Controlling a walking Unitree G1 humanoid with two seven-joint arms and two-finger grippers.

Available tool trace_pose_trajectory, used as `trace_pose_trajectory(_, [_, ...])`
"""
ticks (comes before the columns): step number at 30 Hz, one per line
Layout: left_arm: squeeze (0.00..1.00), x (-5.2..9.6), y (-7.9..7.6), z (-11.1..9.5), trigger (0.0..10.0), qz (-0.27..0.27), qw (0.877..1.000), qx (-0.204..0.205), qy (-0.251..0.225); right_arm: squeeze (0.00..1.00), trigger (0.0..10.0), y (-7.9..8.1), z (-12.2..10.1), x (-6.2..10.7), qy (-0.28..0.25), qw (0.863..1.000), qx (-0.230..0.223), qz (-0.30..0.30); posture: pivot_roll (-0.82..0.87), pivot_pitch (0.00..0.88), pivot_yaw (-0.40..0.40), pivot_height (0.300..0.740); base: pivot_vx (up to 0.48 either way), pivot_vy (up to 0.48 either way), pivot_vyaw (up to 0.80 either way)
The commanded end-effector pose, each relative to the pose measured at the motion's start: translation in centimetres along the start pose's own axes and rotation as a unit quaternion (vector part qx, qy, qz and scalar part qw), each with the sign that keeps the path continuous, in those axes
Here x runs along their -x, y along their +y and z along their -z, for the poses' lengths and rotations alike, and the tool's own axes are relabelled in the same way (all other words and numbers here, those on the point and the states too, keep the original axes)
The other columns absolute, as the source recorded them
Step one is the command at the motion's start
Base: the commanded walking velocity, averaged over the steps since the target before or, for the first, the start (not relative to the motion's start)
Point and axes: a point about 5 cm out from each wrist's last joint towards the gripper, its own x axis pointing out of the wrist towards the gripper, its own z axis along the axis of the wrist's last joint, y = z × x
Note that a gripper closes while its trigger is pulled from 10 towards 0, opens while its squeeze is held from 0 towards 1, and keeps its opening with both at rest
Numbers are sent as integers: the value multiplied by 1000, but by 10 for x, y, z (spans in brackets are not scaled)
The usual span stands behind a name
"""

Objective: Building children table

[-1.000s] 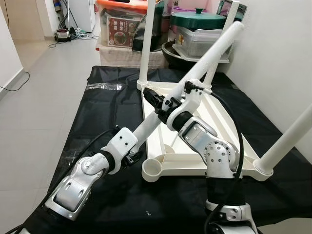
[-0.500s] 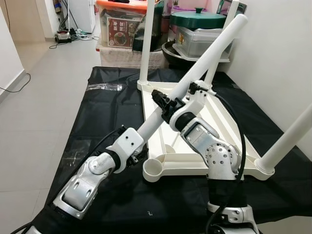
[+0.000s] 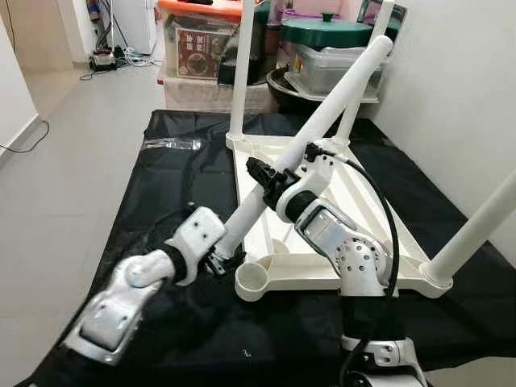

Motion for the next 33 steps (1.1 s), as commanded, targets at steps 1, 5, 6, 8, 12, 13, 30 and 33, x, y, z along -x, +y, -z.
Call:
trace_pose_trajectory(1, [1000,11,1,-6,10000,17,999,19,-28,0,0,5,-13,-3,-18,1000,9,-20,125,0,-124,740,0,0,0])
trace_pose_trajectory(5, [749,44,5,-20,10000,57,993,60,-90,0,0,-10,-56,1,-50,994,90,-42,130,0,-134,740,0,0,0])
trace_pose_trajectory(6, [749,44,5,-20,10000,57,993,60,-90,0,0,-10,-56,1,-50,994,90,-42,130,0,-134,740,0,0,0])
trace_pose_trajectory(8, [0,57,12,-16,10000,46,992,67,-92,0,0,-20,-82,5,-69,986,146,-39,129,0,-139,740,0,0,0])
trace_pose_trajectory(12, [0,65,25,-8,10000,-2,992,86,-89,0,0,-29,-113,10,-106,974,198,-21,129,0,-142,740,0,0,0])
trace_pose_trajectory(13, [0,66,28,-4,10000,-23,992,90,-85,0,0,-31,-125,13,-121,970,211,-17,130,0,-143,740,0,0,0])
trace_pose_trajectory(30, [0,53,48,45,10000,-153,976,152,-21,0,0,-26,-131,20,-127,961,231,-79,112,0,-131,740,0,0,0])
trace_pose_trajectory(33, [0,52,48,45,10000,-152,976,151,-22,0,0,-25,-129,19,-123,962,229,-85,112,0,-131,740,0,0,0])
